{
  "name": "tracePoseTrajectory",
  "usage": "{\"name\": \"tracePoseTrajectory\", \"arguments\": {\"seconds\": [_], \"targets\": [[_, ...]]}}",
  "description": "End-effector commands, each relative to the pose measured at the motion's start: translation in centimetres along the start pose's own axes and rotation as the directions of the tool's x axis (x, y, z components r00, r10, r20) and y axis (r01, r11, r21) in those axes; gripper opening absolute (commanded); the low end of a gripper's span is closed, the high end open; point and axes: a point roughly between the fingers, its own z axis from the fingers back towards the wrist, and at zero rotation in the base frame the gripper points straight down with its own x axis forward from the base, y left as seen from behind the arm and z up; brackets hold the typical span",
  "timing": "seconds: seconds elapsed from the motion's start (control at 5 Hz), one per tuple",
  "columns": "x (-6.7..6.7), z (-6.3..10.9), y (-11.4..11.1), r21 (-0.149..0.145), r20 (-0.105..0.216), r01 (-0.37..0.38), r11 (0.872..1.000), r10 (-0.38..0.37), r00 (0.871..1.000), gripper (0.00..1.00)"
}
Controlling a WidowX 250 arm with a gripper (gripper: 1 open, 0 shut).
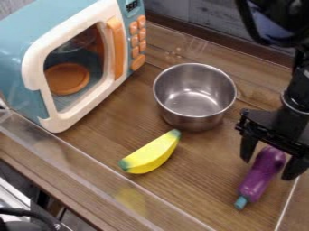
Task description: Remove the eggplant from inside the silver pot and put it on the table
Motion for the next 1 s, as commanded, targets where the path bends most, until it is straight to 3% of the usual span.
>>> {"name": "tracePoseTrajectory", "arguments": {"seconds": [0.0,0.4,0.6,0.8], "targets": [[1.2,1.1,-1.1,-0.022,0.049,0.040,0.999,-0.039,0.998,1.00],[1.5,-0.2,0.6,-0.006,0.035,-0.107,0.994,0.108,0.994,1.00],[1.6,0.2,0.7,-0.003,0.033,-0.056,0.998,0.056,0.998,1.00],[1.6,0.6,0.8,0.002,0.029,-0.004,1.000,0.004,1.000,0.00]]}}
